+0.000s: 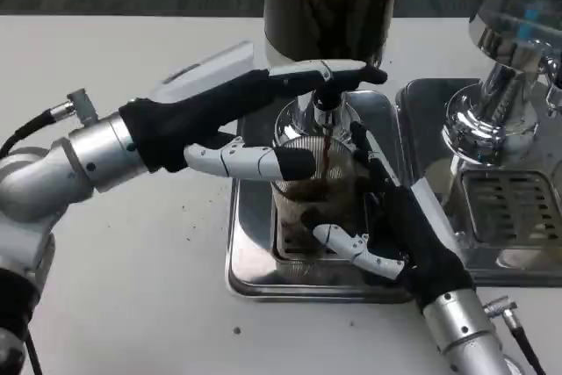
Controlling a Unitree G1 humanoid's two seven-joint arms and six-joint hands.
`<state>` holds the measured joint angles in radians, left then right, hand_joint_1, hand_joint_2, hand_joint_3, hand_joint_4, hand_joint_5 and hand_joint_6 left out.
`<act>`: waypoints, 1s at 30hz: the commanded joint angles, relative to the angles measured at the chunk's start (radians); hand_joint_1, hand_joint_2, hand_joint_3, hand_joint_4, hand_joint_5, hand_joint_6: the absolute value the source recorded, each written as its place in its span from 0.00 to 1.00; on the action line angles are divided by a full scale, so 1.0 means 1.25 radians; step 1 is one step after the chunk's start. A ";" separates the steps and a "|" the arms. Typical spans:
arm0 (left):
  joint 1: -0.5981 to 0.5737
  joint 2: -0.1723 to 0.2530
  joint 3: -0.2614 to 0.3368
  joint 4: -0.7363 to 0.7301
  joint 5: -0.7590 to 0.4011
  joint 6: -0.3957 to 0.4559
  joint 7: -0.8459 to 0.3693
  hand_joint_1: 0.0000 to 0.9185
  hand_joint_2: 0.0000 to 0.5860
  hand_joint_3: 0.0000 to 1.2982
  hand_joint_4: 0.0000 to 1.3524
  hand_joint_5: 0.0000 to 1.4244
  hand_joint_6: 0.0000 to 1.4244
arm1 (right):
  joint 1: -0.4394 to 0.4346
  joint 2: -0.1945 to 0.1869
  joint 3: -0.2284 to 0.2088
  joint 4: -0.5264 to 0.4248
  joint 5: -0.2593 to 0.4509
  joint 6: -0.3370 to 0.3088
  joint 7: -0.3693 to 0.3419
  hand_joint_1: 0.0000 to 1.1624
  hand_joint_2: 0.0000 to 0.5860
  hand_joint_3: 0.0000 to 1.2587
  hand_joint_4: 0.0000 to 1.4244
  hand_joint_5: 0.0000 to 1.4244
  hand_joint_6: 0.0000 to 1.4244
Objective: Grasp the cup under the faucet to collect the drink, then remove the cup.
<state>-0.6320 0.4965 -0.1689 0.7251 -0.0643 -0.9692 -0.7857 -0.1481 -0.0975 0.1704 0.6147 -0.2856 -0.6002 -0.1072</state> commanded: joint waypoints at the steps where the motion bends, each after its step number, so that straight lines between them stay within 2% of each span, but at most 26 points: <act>1: 0.030 0.016 -0.009 0.001 0.023 0.015 -0.018 0.00 0.20 0.14 0.08 0.11 0.08 | -0.013 0.005 -0.002 0.014 0.010 -0.012 0.004 0.53 0.37 0.00 0.00 0.02 0.09; 20: 0.040 0.012 0.014 0.008 -0.026 0.040 -0.026 0.00 0.18 0.11 0.08 0.11 0.09 | -0.034 0.015 -0.003 0.047 0.014 -0.019 0.006 0.52 0.38 0.00 0.00 0.02 0.08; 30: 0.041 -0.008 0.050 0.022 -0.081 0.074 -0.050 0.00 0.18 0.10 0.08 0.11 0.09 | -0.031 0.013 -0.004 0.044 0.022 -0.022 0.017 0.52 0.38 0.00 0.00 0.02 0.09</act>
<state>-0.5993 0.4925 -0.1191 0.7391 -0.1543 -0.8904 -0.8227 -0.1840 -0.0823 0.1696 0.6645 -0.2750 -0.6133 -0.0960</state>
